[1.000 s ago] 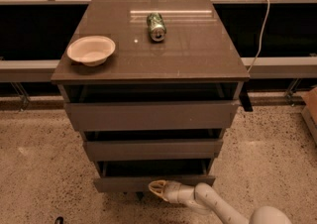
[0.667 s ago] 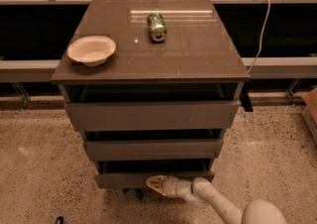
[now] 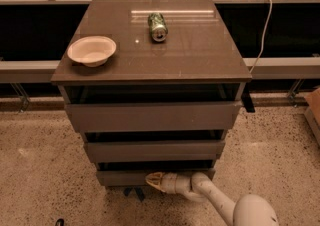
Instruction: Close bottom drawer
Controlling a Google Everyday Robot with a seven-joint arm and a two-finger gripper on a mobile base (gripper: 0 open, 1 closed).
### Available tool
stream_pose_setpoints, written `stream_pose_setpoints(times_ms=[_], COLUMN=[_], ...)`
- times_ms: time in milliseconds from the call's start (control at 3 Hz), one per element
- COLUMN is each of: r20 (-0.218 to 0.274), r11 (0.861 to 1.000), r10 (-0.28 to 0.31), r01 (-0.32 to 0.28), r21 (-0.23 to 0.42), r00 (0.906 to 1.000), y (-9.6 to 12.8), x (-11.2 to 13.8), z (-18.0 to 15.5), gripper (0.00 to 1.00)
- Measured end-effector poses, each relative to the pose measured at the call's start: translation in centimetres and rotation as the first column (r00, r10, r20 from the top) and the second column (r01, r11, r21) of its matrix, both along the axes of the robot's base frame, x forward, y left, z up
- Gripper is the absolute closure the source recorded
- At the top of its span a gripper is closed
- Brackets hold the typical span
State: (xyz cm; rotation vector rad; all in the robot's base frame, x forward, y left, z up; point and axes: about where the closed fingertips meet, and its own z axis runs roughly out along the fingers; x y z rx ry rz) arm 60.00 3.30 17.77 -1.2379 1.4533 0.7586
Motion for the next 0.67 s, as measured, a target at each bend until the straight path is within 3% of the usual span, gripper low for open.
stream_pose_setpoints(times_ms=[333,667], r20=[0.041,0.043], r11=[0.999,0.997], r10=[0.043,0.044], r01=[-0.043,-0.046], r21=[0.010,0.063], r00=[0.9983,0.9981], y=[-0.2,-0.7], x=[-3.4,-9.1], z=[0.3,0.8], gripper=[1.00,1.00])
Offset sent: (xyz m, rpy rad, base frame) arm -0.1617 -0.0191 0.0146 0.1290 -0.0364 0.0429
